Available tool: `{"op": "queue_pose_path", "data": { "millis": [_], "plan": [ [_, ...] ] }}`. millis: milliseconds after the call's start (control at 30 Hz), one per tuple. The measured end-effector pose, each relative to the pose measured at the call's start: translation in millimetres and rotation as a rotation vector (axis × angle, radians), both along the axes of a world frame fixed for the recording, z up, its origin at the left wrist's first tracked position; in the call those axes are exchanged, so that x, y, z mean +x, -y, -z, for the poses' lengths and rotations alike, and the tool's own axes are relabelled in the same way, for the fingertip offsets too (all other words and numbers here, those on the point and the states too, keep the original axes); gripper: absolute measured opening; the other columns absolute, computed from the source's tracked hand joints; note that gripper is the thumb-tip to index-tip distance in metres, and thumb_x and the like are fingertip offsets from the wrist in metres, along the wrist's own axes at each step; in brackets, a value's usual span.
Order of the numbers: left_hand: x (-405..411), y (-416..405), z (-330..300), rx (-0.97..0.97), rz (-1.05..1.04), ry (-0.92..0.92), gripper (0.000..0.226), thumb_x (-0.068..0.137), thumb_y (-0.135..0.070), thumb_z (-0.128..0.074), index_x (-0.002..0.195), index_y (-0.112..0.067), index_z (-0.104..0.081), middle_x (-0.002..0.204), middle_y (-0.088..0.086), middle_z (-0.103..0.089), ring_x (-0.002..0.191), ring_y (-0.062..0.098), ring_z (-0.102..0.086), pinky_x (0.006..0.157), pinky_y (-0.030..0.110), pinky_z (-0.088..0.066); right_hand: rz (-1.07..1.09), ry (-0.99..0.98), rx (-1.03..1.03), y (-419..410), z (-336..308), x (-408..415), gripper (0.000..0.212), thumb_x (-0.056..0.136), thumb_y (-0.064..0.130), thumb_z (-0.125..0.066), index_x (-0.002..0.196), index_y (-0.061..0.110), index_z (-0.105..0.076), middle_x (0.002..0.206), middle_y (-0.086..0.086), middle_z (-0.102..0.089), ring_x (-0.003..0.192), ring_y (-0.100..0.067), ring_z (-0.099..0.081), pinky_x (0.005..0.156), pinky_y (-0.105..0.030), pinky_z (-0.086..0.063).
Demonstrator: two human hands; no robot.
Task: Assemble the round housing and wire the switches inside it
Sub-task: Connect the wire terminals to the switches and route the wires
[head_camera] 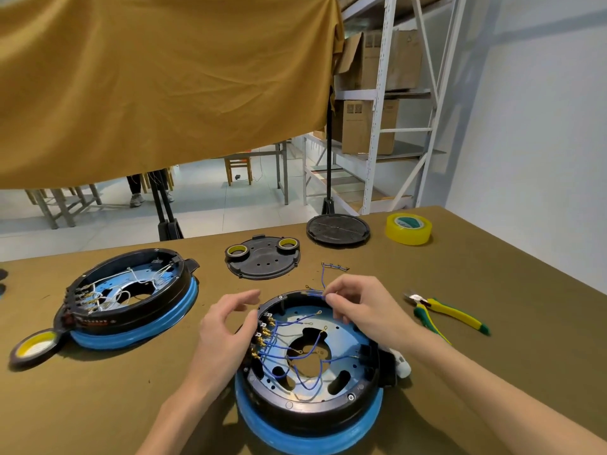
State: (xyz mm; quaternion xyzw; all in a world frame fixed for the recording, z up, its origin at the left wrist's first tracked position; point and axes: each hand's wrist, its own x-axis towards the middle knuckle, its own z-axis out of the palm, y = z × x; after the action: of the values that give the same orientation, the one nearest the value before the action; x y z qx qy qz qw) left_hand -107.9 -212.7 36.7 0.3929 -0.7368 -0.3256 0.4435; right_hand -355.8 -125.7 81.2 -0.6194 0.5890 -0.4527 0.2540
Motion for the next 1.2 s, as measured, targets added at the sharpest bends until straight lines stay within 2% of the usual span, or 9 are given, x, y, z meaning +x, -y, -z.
{"op": "queue_pose_path", "data": {
  "millis": [67,233,333,500,633,733,900,1033,1200],
  "plan": [
    [-9,-9,-12,0.024,0.112,-0.060,0.025,0.097,-0.023,-0.069,0.116,-0.038,-0.073,0.108,-0.022,-0.074,0.104,0.002,-0.066,0.087,0.018,-0.050,-0.064,0.072,0.003,0,2,13,0.010,0.101,0.009,-0.062,0.098,0.008,-0.072,0.072,-0.009,-0.070,0.064,-0.014,-0.063,0.062,-0.027,-0.052],
    [-31,-25,-21,0.098,0.217,-0.271,0.018,0.093,-0.020,-0.073,0.098,-0.035,-0.080,0.094,-0.003,-0.079,0.091,0.018,-0.074,0.081,0.030,-0.060,-0.160,0.221,0.038,-4,10,27,0.014,0.102,0.007,-0.061,0.102,0.001,-0.073,0.068,-0.008,-0.070,0.059,-0.014,-0.060,0.059,-0.022,-0.049],
    [-32,-25,-22,0.135,0.247,-0.328,0.011,0.087,-0.029,-0.074,0.096,-0.031,-0.081,0.095,0.001,-0.080,0.092,0.022,-0.074,0.083,0.033,-0.061,-0.185,0.247,0.041,-7,12,23,0.014,0.101,0.011,-0.063,0.102,0.003,-0.075,0.077,-0.009,-0.076,0.070,-0.019,-0.070,0.070,-0.025,-0.055],
    [-36,-26,-23,0.104,0.306,-0.327,0.009,0.090,-0.032,-0.071,0.096,-0.030,-0.078,0.096,0.000,-0.080,0.094,0.018,-0.075,0.083,0.027,-0.059,0.016,0.070,-0.050,-6,18,20,0.011,0.099,0.025,-0.067,0.100,0.024,-0.078,0.096,0.004,-0.075,0.092,-0.017,-0.069,0.085,-0.037,-0.056],
    [-40,-28,-20,0.050,0.269,-0.275,0.011,0.096,-0.029,-0.070,0.101,-0.038,-0.075,0.093,-0.004,-0.078,0.091,0.018,-0.073,0.083,0.028,-0.059,0.426,-0.489,0.011,0,32,15,0.027,0.103,0.034,-0.056,0.129,0.027,-0.059,0.120,0.009,-0.058,0.111,-0.013,-0.054,0.095,-0.034,-0.042],
    [-41,-27,-19,0.055,0.274,-0.241,0.018,0.098,-0.025,-0.068,0.103,-0.041,-0.075,0.096,-0.007,-0.077,0.091,0.016,-0.072,0.081,0.027,-0.058,0.386,-0.454,0.203,6,41,13,0.035,0.108,0.035,-0.043,0.140,0.021,-0.049,0.120,0.003,-0.059,0.104,-0.016,-0.057,0.087,-0.035,-0.049],
    [-42,-25,-21,0.026,0.323,-0.213,0.017,0.095,-0.023,-0.071,0.102,-0.036,-0.078,0.090,-0.006,-0.070,0.070,0.017,-0.068,0.069,0.026,-0.056,0.311,-0.288,0.140,19,47,1,0.032,0.110,0.025,-0.040,0.136,0.017,-0.056,0.122,0.001,-0.065,0.106,-0.014,-0.059,0.087,-0.029,-0.047],
    [-41,-18,-25,-0.288,0.321,0.054,0.018,0.092,-0.023,-0.072,0.108,-0.028,-0.081,0.094,-0.013,-0.065,0.078,0.015,-0.063,0.069,0.025,-0.054,0.235,-0.171,0.142,34,47,-9,0.032,0.110,0.021,-0.040,0.128,0.019,-0.065,0.119,0.006,-0.067,0.106,-0.008,-0.059,0.082,-0.010,-0.042],
    [-44,-20,-31,-0.639,0.298,0.347,0.013,0.089,-0.029,-0.076,0.099,-0.026,-0.083,0.092,-0.014,-0.070,0.070,0.004,-0.062,0.063,0.028,-0.056,0.166,-0.096,0.177,50,46,-14,0.034,0.110,0.024,-0.039,0.122,0.019,-0.071,0.120,0.005,-0.069,0.113,-0.011,-0.061,0.101,-0.032,-0.047]
  ]
}}
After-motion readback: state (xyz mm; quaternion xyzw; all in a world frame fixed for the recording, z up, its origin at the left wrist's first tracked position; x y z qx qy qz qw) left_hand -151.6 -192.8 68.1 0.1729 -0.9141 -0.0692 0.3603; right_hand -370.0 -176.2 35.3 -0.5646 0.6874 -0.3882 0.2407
